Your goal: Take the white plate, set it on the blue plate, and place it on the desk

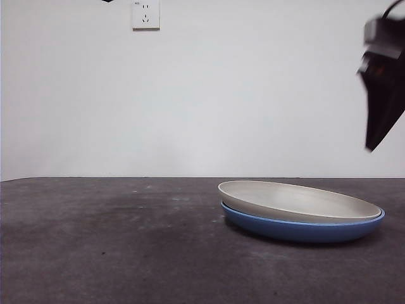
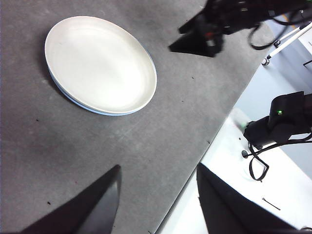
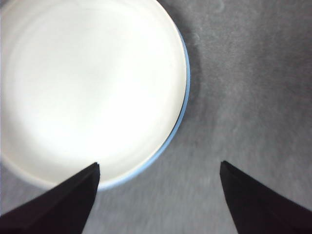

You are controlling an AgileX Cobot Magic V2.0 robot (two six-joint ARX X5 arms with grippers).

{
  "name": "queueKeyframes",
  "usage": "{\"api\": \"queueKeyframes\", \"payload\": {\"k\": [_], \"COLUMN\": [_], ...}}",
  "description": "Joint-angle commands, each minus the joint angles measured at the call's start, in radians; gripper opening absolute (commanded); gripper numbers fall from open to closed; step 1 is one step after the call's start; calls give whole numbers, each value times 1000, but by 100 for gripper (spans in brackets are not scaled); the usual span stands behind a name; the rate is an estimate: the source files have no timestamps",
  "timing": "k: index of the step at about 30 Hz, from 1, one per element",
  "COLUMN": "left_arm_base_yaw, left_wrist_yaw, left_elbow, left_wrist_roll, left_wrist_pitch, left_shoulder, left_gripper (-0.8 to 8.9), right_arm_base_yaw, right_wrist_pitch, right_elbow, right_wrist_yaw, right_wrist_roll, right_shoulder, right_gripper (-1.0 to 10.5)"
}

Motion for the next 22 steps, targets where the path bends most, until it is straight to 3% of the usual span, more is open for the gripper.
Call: {"api": "queueKeyframes", "payload": {"k": [1,8,22], "left_arm_base_yaw": [-6,-6,-6], "left_wrist_yaw": [5,5,5], "left_elbow": [8,8,8], "left_wrist_roll": [19,19,20], "left_wrist_pitch": [7,8,16], "left_shoulder": [6,6,6], "left_gripper": [250,250,250], "right_arm_base_yaw": [-2,-24,-29], "right_wrist_pitch": [83,190,301], "right_elbow": [8,8,8], "right_wrist_yaw": [1,-1,-35], "right_wrist_roll": [18,24,24], "right_shoulder": [77,227,371], "right_gripper": [393,392,199]}}
